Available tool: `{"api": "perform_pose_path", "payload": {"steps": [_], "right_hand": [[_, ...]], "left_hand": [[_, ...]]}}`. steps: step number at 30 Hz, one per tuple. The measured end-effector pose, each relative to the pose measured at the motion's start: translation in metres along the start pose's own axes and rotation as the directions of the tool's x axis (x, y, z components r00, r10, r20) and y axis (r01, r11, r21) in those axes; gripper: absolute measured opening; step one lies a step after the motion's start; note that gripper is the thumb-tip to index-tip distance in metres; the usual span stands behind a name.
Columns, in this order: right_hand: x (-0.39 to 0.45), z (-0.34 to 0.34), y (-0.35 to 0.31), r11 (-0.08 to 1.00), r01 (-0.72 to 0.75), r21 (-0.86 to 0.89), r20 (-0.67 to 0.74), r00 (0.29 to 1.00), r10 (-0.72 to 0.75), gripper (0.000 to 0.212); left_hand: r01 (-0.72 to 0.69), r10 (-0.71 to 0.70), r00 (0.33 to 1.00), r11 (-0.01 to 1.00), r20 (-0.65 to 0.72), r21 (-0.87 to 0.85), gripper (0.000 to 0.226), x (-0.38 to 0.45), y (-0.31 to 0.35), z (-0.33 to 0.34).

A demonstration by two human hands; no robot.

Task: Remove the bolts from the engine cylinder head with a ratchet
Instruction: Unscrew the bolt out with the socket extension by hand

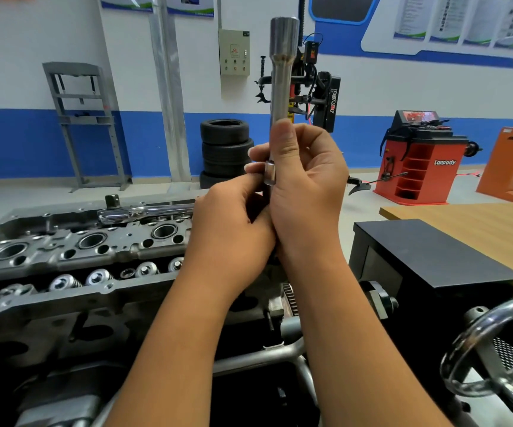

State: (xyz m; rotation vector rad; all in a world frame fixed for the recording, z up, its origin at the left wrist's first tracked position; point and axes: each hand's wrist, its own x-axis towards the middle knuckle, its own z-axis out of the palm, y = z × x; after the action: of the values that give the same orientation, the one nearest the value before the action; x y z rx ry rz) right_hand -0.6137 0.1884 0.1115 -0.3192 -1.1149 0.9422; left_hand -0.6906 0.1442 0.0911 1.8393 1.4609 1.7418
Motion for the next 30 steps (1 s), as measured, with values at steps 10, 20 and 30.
{"api": "perform_pose_path", "payload": {"steps": [10, 20, 30], "right_hand": [[-0.001, 0.001, -0.010, 0.995, -0.096, -0.026, 0.087, 0.991, 0.098, 0.029], [0.006, -0.006, -0.007, 0.999, -0.038, -0.039, 0.059, 0.997, 0.040, 0.018], [0.004, -0.010, -0.009, 0.998, -0.038, -0.048, 0.092, 0.995, 0.042, 0.019]], "left_hand": [[0.006, -0.015, 0.993, 0.997, -0.119, -0.080, 0.020, 0.001, -0.003, 0.002], [0.017, -0.012, 0.998, 0.996, 0.058, -0.091, 0.020, 0.001, 0.001, -0.001], [0.022, -0.022, 1.000, 0.997, -0.004, -0.078, 0.016, -0.001, -0.001, 0.002]]}}
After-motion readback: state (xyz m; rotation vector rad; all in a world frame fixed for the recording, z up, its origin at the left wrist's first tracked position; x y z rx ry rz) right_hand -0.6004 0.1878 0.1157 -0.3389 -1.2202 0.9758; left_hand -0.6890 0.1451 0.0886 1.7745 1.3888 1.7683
